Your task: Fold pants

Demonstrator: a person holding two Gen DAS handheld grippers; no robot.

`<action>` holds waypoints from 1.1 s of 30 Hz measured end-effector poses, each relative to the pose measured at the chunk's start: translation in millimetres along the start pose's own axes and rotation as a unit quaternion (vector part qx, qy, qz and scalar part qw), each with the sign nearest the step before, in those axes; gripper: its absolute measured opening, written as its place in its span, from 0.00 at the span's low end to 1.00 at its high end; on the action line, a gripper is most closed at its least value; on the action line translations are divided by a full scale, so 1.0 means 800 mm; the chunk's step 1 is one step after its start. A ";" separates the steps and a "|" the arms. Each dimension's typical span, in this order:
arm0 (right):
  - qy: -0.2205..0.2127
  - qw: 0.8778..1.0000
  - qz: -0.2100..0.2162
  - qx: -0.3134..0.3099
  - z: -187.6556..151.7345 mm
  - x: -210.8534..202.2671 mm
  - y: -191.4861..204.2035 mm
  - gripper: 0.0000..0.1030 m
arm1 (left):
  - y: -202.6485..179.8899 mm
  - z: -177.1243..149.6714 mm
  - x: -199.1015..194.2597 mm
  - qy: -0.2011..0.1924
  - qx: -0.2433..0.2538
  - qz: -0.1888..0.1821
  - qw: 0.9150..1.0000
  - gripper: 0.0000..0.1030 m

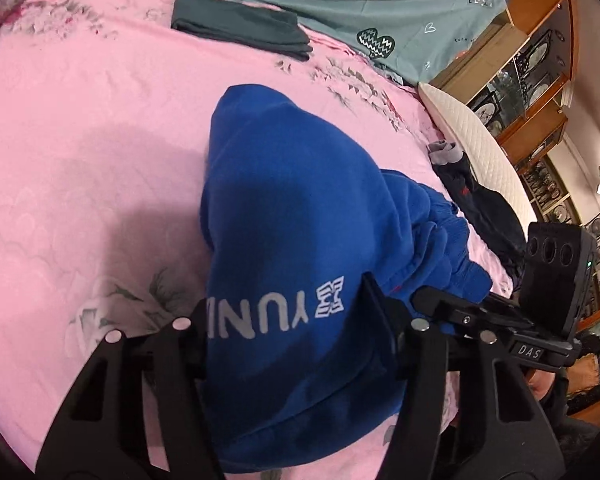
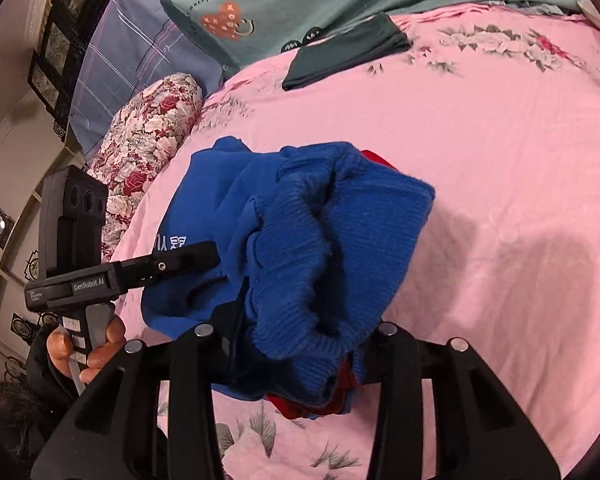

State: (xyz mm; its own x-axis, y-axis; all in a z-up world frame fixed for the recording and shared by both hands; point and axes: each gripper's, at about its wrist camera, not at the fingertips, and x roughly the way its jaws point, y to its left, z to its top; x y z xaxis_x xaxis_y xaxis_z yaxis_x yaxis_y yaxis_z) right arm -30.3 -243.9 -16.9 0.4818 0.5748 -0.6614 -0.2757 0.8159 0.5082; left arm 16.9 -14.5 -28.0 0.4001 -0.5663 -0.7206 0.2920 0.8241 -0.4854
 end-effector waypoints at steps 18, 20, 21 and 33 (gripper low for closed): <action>-0.017 1.000 0.007 -0.018 0.042 -0.003 0.005 0.39 | 0.011 0.033 -0.008 -0.018 -0.034 0.005 0.999 0.59; -0.019 0.999 0.000 -0.032 0.069 -0.001 0.009 0.39 | 0.007 0.065 -0.008 -0.025 -0.025 0.011 0.999 0.59; -0.024 0.999 -0.004 -0.041 0.091 -0.001 0.013 0.38 | 0.004 0.083 -0.008 -0.028 -0.022 0.013 0.999 0.59; -0.112 0.985 -0.090 -0.097 0.424 0.121 -0.007 0.63 | 0.065 0.431 0.081 -0.118 -0.006 0.075 0.990 0.98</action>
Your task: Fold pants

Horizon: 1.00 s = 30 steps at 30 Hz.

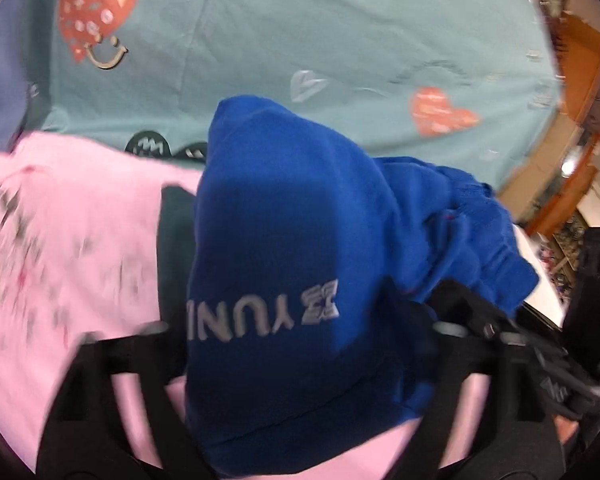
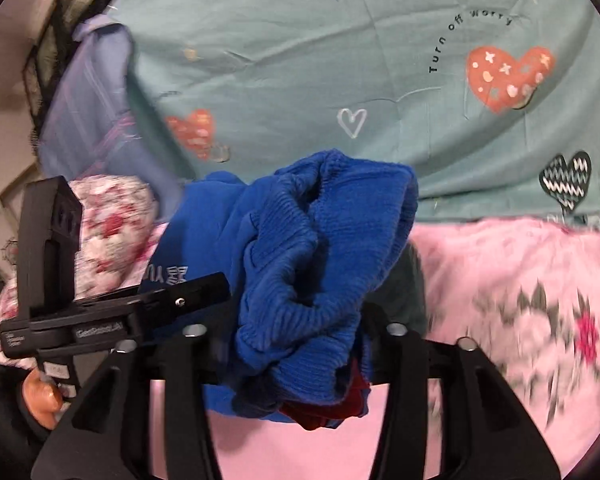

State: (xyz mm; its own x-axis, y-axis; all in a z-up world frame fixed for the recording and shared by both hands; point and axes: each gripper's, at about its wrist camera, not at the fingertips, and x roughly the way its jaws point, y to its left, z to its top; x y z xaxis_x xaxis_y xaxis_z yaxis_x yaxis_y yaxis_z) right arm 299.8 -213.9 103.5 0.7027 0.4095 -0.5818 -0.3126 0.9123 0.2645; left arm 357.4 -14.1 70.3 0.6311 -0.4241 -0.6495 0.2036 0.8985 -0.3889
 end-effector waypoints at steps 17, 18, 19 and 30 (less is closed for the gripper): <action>0.055 0.993 -0.094 -0.036 -0.228 -0.155 0.067 0.96 | -0.041 -0.230 -0.186 -0.023 0.091 0.191 0.977 0.98; 0.046 0.994 -0.095 -0.031 -0.239 -0.178 0.073 0.96 | -0.049 -0.244 -0.202 -0.024 0.092 0.186 0.978 0.98; 0.031 0.995 -0.096 -0.025 -0.249 -0.201 0.078 0.99 | -0.058 -0.262 -0.223 -0.027 0.093 0.176 0.980 0.98; -0.059 0.987 -0.149 -0.029 -0.318 -0.319 0.112 0.99 | -0.101 -0.375 -0.341 -0.075 0.109 0.224 0.966 0.98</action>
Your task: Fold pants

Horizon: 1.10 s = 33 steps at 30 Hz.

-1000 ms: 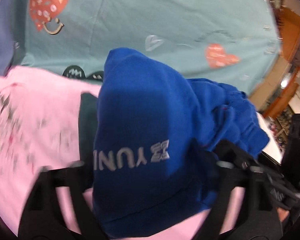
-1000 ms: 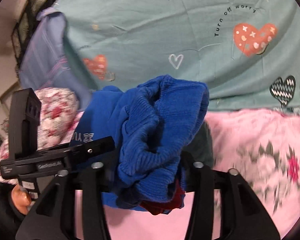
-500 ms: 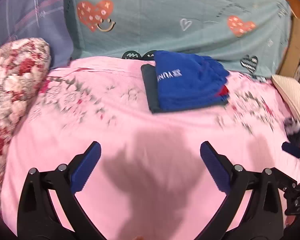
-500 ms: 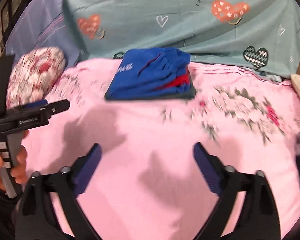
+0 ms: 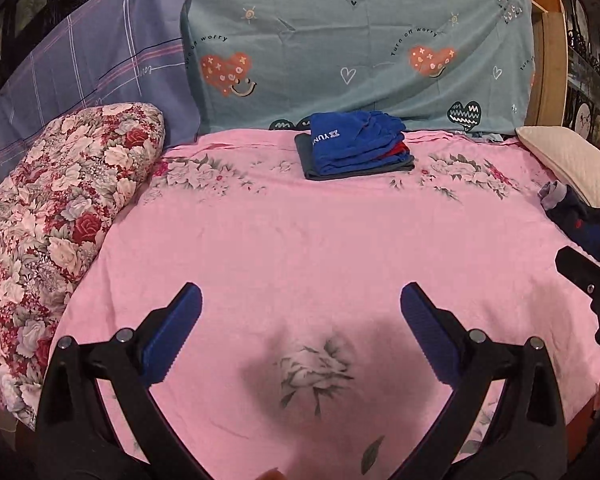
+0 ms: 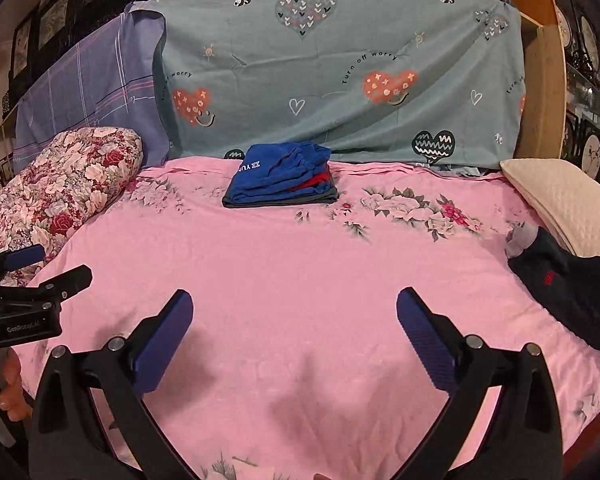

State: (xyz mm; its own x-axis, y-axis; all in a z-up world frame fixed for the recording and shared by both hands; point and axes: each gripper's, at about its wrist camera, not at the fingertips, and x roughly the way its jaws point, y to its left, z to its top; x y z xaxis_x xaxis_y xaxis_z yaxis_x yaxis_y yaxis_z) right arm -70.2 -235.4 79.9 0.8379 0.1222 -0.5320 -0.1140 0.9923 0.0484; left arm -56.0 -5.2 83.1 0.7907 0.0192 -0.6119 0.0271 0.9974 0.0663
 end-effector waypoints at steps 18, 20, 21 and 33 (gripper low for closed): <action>0.001 1.000 -0.004 0.014 -0.015 -0.014 -0.004 0.99 | 0.009 -0.011 0.001 0.012 -0.014 0.011 1.000 0.98; 0.004 1.000 -0.005 0.013 -0.016 -0.012 -0.004 0.99 | 0.008 -0.011 0.003 0.015 -0.015 0.011 1.000 0.98; 0.005 1.000 -0.005 0.012 -0.017 -0.011 -0.003 0.99 | 0.009 -0.011 0.004 0.017 -0.016 0.010 1.000 0.98; 0.009 1.000 -0.005 0.013 -0.019 -0.007 -0.005 0.99 | 0.007 -0.012 0.010 0.019 -0.017 0.015 1.000 0.98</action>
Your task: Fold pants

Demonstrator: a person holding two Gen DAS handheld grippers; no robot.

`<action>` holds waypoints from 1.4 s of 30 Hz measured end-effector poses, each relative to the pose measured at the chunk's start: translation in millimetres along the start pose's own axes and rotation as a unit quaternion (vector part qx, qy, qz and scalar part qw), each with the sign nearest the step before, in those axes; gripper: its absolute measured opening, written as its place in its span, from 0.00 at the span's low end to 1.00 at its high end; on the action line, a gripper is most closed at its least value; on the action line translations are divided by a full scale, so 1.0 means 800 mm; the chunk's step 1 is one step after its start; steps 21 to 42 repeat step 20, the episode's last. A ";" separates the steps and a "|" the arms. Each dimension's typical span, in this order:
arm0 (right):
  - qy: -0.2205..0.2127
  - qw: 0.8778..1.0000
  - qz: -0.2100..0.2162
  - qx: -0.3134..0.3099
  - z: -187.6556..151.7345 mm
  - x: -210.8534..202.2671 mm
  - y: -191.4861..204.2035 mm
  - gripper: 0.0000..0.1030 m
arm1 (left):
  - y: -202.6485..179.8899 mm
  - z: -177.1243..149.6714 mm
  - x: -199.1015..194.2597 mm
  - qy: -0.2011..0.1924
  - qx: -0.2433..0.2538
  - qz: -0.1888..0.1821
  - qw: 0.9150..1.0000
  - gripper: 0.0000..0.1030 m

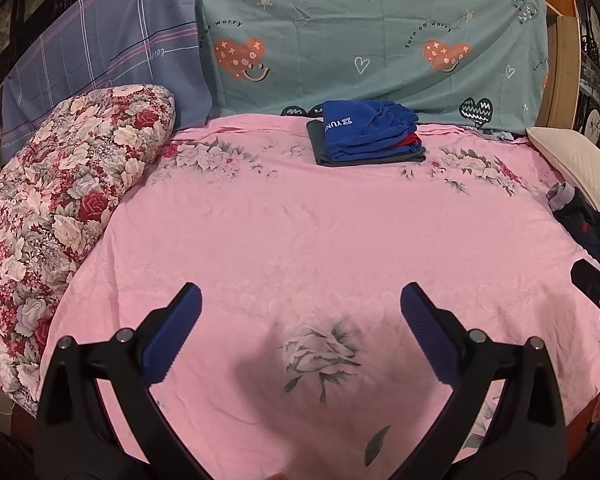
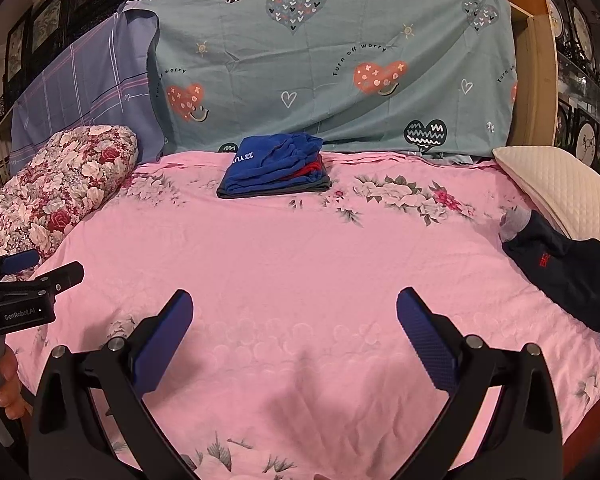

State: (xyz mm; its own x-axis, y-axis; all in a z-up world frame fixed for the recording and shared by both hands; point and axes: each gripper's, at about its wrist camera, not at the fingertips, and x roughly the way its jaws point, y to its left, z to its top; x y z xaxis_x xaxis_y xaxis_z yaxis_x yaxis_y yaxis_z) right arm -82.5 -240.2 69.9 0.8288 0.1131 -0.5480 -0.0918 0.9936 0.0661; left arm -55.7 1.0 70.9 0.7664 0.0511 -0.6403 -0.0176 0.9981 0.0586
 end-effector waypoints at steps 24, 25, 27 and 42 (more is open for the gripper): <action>0.003 1.000 -0.011 -0.004 -0.005 0.007 -0.010 0.99 | 0.006 0.000 0.010 0.002 -0.020 0.005 1.000 0.98; 0.003 1.000 -0.011 -0.004 -0.005 0.007 -0.010 0.99 | 0.006 0.000 0.010 0.002 -0.020 0.005 1.000 0.98; 0.003 1.000 -0.011 -0.004 -0.005 0.007 -0.010 0.99 | 0.006 0.000 0.010 0.002 -0.020 0.005 1.000 0.98; 0.003 1.000 -0.011 -0.004 -0.005 0.007 -0.010 0.99 | 0.006 0.000 0.010 0.002 -0.020 0.005 1.000 0.98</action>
